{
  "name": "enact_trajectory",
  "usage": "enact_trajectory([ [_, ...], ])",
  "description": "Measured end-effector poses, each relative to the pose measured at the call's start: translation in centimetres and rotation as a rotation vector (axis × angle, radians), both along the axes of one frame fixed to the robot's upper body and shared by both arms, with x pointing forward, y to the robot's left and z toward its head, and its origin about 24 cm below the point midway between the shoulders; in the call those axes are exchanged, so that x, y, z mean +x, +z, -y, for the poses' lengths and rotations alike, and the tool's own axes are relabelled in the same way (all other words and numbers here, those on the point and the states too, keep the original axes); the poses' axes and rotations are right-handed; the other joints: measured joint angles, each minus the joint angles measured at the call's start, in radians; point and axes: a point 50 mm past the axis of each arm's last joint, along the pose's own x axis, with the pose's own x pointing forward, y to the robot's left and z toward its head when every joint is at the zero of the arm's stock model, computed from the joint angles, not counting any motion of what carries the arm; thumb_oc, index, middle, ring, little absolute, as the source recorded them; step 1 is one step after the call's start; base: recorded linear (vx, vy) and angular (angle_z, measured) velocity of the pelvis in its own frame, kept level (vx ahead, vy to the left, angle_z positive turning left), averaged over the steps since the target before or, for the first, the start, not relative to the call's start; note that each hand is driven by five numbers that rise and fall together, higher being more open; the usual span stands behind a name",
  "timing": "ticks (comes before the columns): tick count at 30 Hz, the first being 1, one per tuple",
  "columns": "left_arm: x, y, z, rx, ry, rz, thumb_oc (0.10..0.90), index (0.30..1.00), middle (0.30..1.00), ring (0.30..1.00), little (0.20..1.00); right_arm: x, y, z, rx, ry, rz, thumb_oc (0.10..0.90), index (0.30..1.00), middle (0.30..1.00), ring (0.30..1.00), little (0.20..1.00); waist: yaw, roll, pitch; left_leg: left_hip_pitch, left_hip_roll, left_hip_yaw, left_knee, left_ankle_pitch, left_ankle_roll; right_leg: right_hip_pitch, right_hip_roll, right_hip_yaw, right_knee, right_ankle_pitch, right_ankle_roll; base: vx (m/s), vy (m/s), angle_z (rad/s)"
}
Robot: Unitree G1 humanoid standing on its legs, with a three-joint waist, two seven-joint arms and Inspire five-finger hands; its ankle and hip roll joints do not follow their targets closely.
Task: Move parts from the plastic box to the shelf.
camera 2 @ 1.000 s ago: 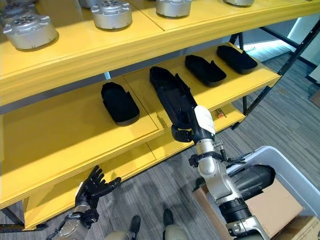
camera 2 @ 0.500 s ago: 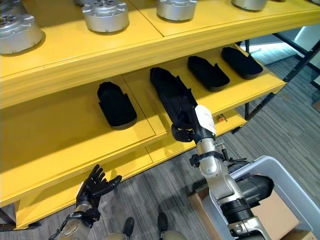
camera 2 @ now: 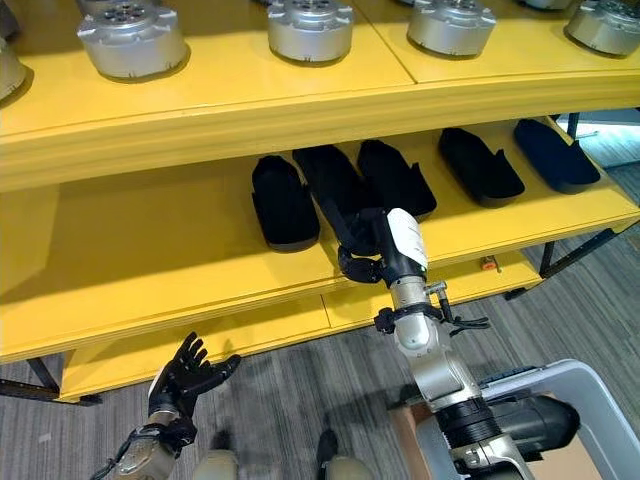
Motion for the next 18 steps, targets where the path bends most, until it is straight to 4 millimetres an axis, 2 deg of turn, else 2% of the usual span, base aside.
enact_trajectory([
  [1,0.1,-0.1,1.2,-0.04,-0.004,0.006,0.9,1.0,1.0,1.0,1.0,-0.1,0.8,1.1,-0.032,-0.029,0.027,0.4,0.3,0.3,0.3,0.3,-0.002,0.07,0.001,0.005,0.002,0.015,-0.037,0.036,0.021,-0.02,0.006,0.0,0.031,-0.014,0.032,0.06,0.204,0.06],
  [2,0.3,0.0,1.2,-0.041,-0.004,0.01,0.9,1.0,1.0,1.0,1.0,-0.1,0.9,1.3,-0.019,-0.043,0.038,0.4,0.3,0.3,0.3,0.3,-0.003,0.073,0.002,0.005,0.009,0.038,-0.044,0.024,-0.036,-0.033,-0.003,0.008,0.05,-0.022,0.045,0.06,0.184,-0.19],
  [3,0.5,0.3,0.6,-0.022,0.008,0.02,0.9,1.0,1.0,1.0,1.0,-0.1,0.8,0.9,0.012,-0.052,0.044,0.4,0.3,0.3,0.3,0.3,0.007,0.035,0.001,0.006,-0.037,0.068,-0.053,0.029,-0.043,-0.081,-0.042,0.049,0.085,-0.027,0.05,0.06,0.165,-0.38],
  [5,0.5,0.5,-0.9,0.01,0.049,0.019,0.9,1.0,1.0,1.0,1.0,-0.1,0.4,-0.1,0.036,-0.027,0.035,0.4,0.3,0.3,0.3,0.3,0.032,0.0,0.003,0.006,-0.078,0.12,-0.045,0.03,-0.05,-0.106,-0.09,0.093,0.088,-0.019,0.059,0.06,0.145,-0.39],
  [7,0.4,0.4,-1.4,0.033,0.047,-0.005,0.9,1.0,1.0,1.0,1.0,-0.1,0.2,-0.5,0.046,-0.02,0.028,0.4,0.3,0.3,0.3,0.3,0.032,-0.003,0.004,0.006,-0.102,0.123,-0.041,0.025,-0.042,-0.105,-0.112,0.093,0.089,-0.011,0.059,0.07,0.193,0.04],
  [9,0.0,0.3,-1.9,0.05,0.051,-0.014,0.9,1.0,1.0,1.0,1.0,-0.1,0.1,-0.7,0.05,-0.013,0.025,0.4,0.3,0.3,0.3,0.3,0.043,-0.006,0.006,0.009,-0.123,0.12,-0.038,0.018,-0.032,-0.096,-0.129,0.096,0.084,-0.004,0.076,0.07,0.225,0.07],
  [11,-0.1,0.2,-2.0,0.056,0.051,-0.019,0.9,1.0,1.0,1.0,1.0,-0.1,0.0,-0.8,0.056,-0.012,0.023,0.4,0.3,0.3,0.3,0.3,0.059,-0.006,0.007,0.018,-0.125,0.131,-0.025,0.005,-0.025,-0.074,-0.132,0.097,0.065,-0.003,0.096,0.07,0.221,-0.03],
  [18,-0.2,0.1,-1.5,0.047,0.033,-0.025,0.9,1.0,1.0,1.0,1.0,-0.2,0.1,-0.3,0.051,-0.032,0.025,0.4,0.3,0.3,0.3,0.3,0.05,-0.003,0.009,0.015,-0.131,0.116,0.016,-0.015,-0.024,-0.026,-0.135,0.091,0.018,0.003,0.113,0.05,0.124,0.04],
])
